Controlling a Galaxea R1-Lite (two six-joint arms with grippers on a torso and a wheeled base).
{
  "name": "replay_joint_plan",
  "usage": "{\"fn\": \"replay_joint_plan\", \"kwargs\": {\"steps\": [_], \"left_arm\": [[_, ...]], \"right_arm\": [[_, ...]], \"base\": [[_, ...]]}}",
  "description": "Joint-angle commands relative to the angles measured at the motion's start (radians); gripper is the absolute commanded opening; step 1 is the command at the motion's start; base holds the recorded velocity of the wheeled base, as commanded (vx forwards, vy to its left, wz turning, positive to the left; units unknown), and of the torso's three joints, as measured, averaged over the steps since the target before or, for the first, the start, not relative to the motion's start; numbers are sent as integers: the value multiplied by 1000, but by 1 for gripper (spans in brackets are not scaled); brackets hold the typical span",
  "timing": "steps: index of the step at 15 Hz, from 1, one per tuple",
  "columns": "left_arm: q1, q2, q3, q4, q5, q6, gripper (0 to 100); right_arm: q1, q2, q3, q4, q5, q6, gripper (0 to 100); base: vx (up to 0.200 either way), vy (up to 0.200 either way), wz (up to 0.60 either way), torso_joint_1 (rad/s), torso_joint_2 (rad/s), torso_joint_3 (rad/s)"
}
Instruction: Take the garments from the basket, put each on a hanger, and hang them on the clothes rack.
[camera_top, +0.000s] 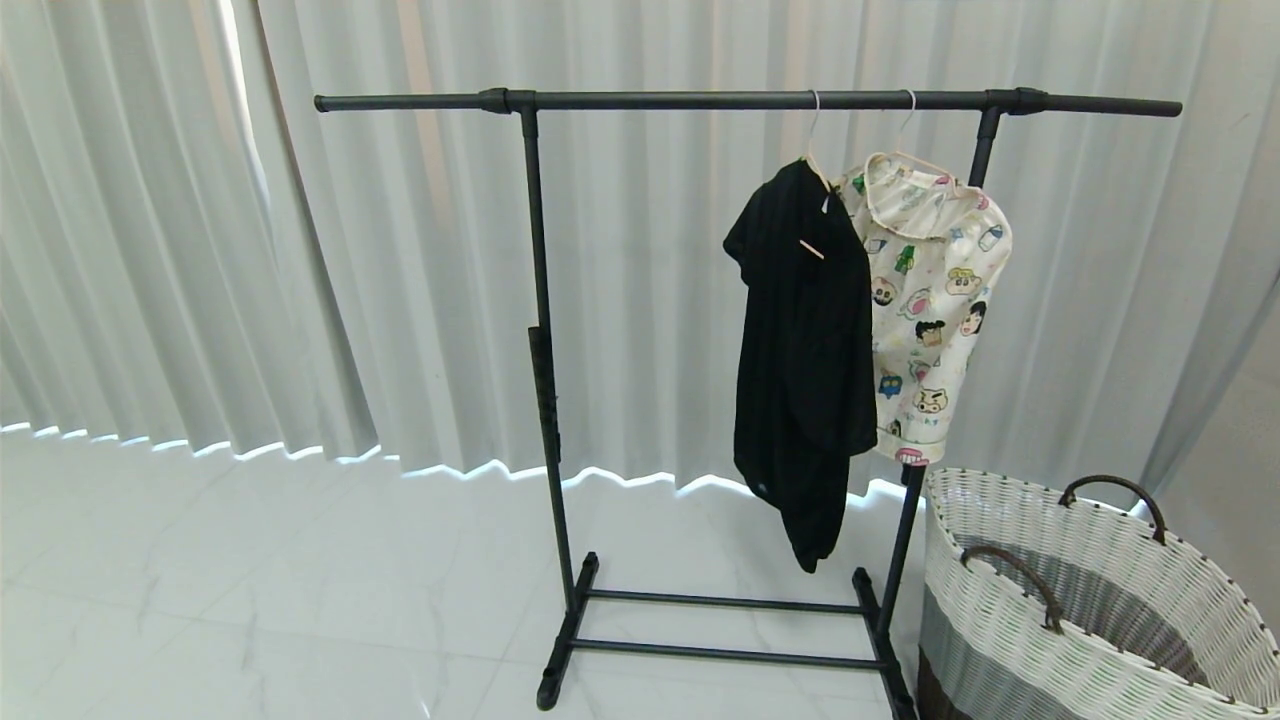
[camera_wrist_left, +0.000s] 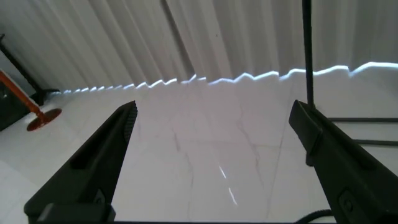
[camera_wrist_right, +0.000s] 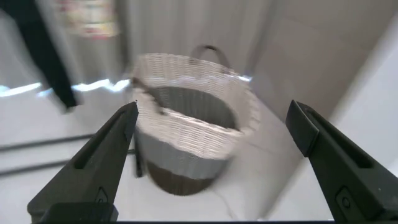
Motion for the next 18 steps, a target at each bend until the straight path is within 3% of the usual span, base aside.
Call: {"fn": "replay_joint_plan", "kwargs": {"steps": [1,4,6,7,8,11,12,14,18], "left_arm": [[-1,-13,1,-4,-60,-6,100],[-14,-15,20,-48,-148,-76,100],[-14,-15,26,-51,-253,-99,100],[-14,-13,26,-44,-359,-178,100],[-14,-11,23,-24,-426,-345,100],[-14,-11,21,-21,-417,-374,100],[-14,-13,26,-31,-369,-373,100],[-14,-15,26,-27,-95,-336,100],[-12,-15,26,-10,-99,-291,100]], "right_arm": [[20,-143,10,41,-58,13,100],[20,-143,13,39,-58,18,100],[20,-143,13,39,-56,9,100],[20,-143,13,38,-56,6,100],[20,-143,13,39,-56,6,100],[20,-143,13,38,-58,12,100],[20,-143,13,38,-59,18,100],[20,-143,13,38,-61,18,100],[20,-143,13,38,-59,18,100]], "base": [[0,0,0,0,0,0],[0,0,0,0,0,0],[0,0,0,0,0,0],[0,0,0,0,0,0],[0,0,0,0,0,0],[0,0,0,0,0,0],[0,0,0,0,0,0],[0,0,0,0,0,0],[0,0,0,0,0,0]]}}
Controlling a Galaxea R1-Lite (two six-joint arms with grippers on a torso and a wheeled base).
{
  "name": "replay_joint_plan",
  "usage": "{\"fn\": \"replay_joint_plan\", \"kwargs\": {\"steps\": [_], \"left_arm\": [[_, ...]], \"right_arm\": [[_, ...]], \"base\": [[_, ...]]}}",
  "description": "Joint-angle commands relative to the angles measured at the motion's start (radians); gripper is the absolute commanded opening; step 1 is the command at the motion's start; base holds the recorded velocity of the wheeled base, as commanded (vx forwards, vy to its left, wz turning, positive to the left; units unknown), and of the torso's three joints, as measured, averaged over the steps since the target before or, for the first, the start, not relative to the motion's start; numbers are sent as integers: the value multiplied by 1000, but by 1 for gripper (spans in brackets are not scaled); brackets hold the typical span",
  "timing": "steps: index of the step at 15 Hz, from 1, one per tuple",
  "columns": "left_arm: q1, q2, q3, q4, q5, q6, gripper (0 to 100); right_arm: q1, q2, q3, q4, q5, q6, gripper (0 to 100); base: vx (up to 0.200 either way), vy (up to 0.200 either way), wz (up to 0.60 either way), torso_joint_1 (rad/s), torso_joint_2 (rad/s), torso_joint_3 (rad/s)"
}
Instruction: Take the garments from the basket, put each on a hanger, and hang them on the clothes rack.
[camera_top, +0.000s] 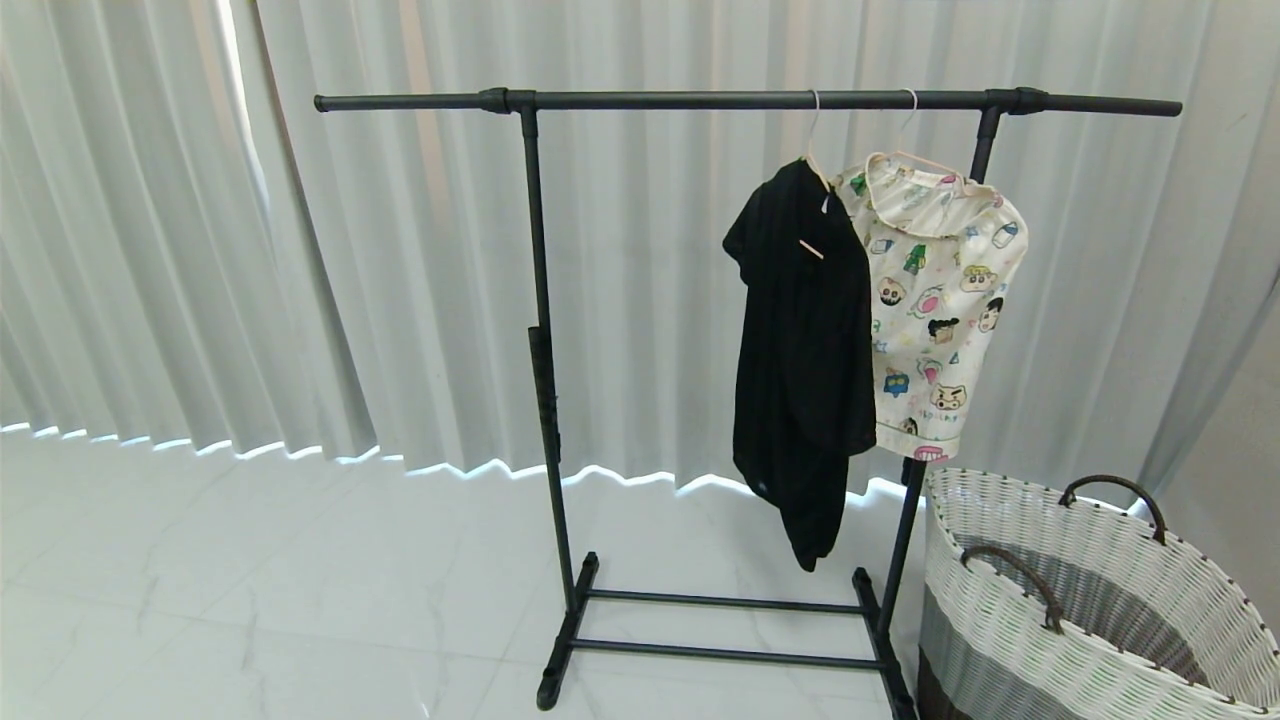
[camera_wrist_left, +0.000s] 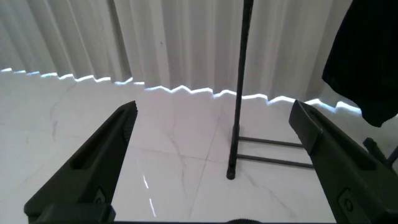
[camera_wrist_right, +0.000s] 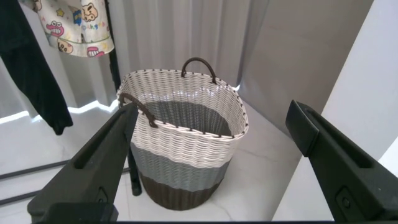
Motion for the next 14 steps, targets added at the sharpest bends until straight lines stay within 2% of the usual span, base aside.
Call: {"fn": "replay_joint_plan", "kwargs": {"steps": [1,3,6,7,9,13,14], "left_arm": [[1,4,1,0,-2,0,100],[1,4,1,0,-2,-3,100],[1,4,1,0,-10,14,100],[1,4,1,0,-14,21,100],[1,4,1,0,-14,21,100],[1,2,1,0,-16,26,100],[1,4,1,0,-16,26,100]], "right_arm": [[0,0,0,0,0,1,100],[0,0,3,-3,0,10,100],[0,0,5,-7,0,151,100],[0,0,5,-8,0,162,100],[0,0,5,-7,3,120,100],[0,0,5,-19,42,-42,100],[0,0,5,-19,43,-47,100]], "base": [[0,0,0,0,0,0],[0,0,0,0,0,0],[0,0,0,0,0,0],[0,0,0,0,0,0],[0,0,0,0,0,0],[0,0,0,0,0,0],[0,0,0,0,0,0]]}}
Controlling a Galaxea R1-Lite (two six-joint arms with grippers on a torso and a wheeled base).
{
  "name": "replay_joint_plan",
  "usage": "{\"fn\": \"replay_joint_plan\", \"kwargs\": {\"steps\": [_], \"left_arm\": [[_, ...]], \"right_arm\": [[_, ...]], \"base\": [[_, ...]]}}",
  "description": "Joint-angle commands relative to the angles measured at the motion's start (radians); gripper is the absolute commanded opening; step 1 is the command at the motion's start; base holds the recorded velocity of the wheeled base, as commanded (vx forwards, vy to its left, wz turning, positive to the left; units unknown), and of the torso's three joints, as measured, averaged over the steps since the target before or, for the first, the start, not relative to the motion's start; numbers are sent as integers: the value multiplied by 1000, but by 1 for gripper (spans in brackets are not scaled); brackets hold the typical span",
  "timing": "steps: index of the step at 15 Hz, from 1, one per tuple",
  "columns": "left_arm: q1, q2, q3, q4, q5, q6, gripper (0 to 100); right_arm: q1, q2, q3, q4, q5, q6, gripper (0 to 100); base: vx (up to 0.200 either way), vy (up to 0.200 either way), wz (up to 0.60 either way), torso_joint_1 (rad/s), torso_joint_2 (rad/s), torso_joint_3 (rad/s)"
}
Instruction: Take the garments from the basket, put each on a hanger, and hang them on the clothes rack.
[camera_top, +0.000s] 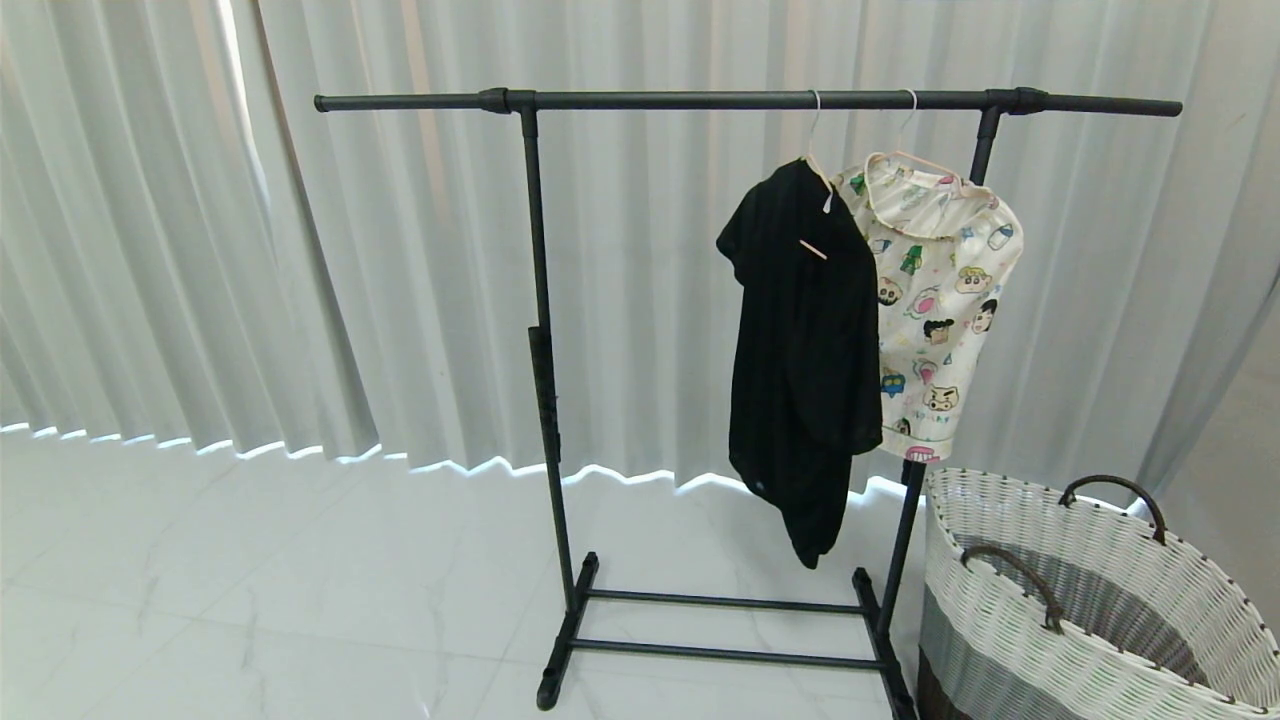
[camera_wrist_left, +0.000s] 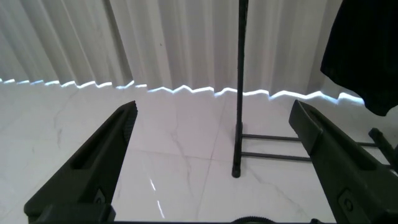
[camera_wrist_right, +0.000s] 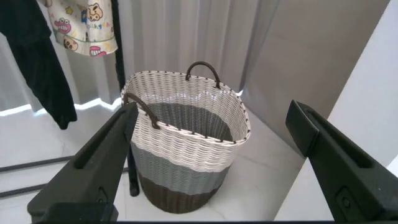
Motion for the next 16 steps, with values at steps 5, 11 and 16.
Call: {"fn": "replay_joint_plan", "kwargs": {"steps": [5,11,16], "left_arm": [[-98,-17,0,1,-4,1,100],[-139,-32,0,2,-6,0,100],[-111,-92,0,11,-6,-9,100]], "right_arm": [[0,0,0,-1,2,-1,100],[0,0,0,-3,2,-2,100],[0,0,11,-23,79,61,100]], "base": [[200,0,0,-1,2,3],[33,0,0,1,0,1],[0,0,0,0,0,0]]}}
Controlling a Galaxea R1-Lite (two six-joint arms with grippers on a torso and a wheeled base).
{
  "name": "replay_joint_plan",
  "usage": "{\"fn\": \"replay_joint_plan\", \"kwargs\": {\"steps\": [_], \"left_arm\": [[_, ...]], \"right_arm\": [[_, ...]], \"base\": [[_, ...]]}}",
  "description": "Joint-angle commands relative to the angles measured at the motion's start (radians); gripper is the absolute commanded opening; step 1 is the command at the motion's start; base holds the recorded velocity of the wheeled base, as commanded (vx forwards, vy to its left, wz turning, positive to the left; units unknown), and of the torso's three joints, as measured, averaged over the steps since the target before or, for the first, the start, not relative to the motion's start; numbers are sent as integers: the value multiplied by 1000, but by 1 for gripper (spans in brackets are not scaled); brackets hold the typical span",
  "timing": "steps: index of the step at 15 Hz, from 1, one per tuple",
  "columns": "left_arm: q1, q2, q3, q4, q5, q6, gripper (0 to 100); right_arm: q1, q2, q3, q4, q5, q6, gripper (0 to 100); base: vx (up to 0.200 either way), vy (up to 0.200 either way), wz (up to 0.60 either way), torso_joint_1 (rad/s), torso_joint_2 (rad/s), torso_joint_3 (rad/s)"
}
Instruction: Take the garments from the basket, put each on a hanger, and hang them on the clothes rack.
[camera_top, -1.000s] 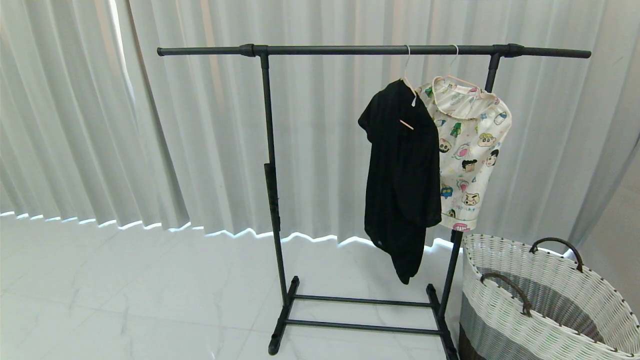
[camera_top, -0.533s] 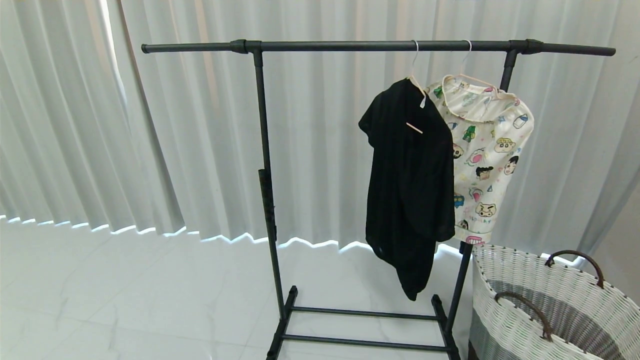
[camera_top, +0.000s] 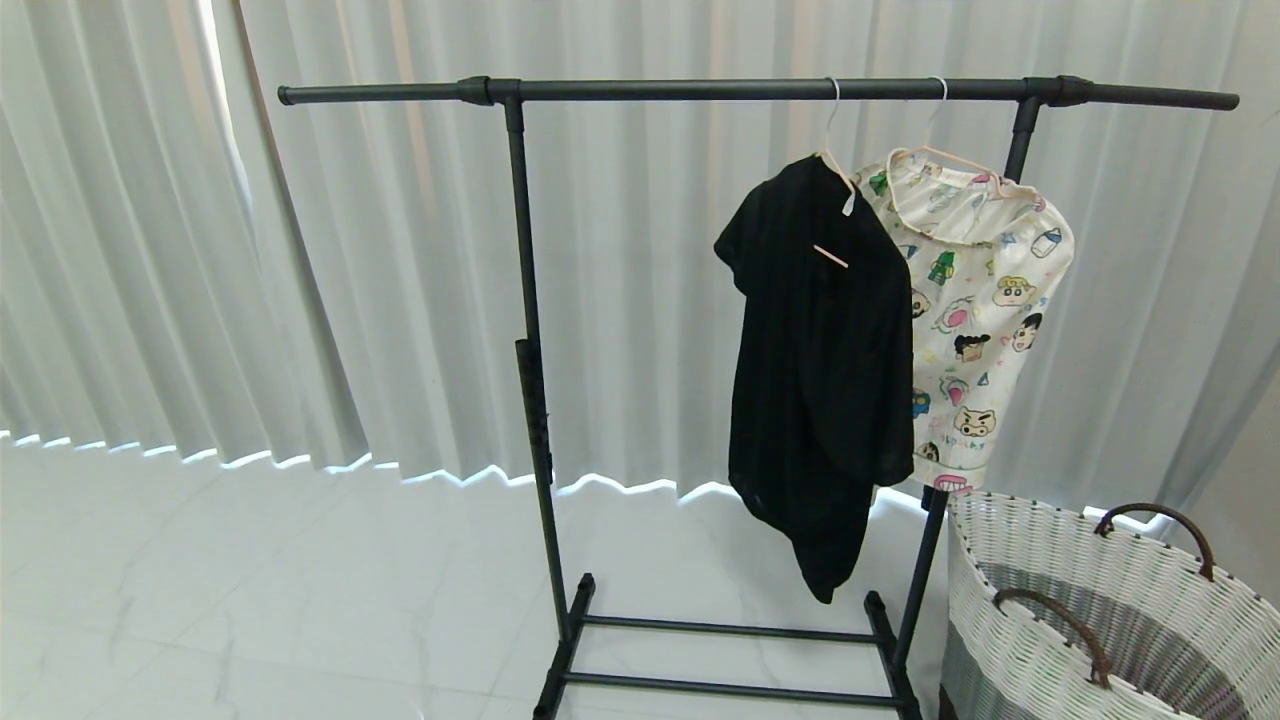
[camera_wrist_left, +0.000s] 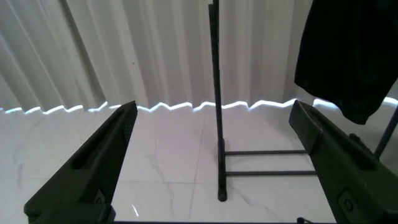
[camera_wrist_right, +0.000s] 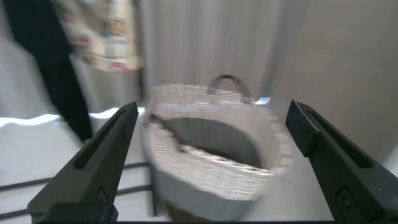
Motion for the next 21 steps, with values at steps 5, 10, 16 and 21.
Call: {"fn": "replay_joint_plan", "kwargs": {"steps": [5,10,16,21], "left_arm": [[4,-20,0,-1,0,-1,100],[5,-20,0,1,0,-2,100],[4,-20,0,1,0,-7,100],[4,-20,0,1,0,-7,100]], "right_arm": [[2,0,4,-16,149,4,100],[3,2,4,-11,150,34,100],[2,0,4,47,152,106,100],[2,0,4,47,152,145,100]], "base": [[0,0,0,0,0,0],[0,0,0,0,0,0],[0,0,0,0,0,0],[0,0,0,0,0,0]]}}
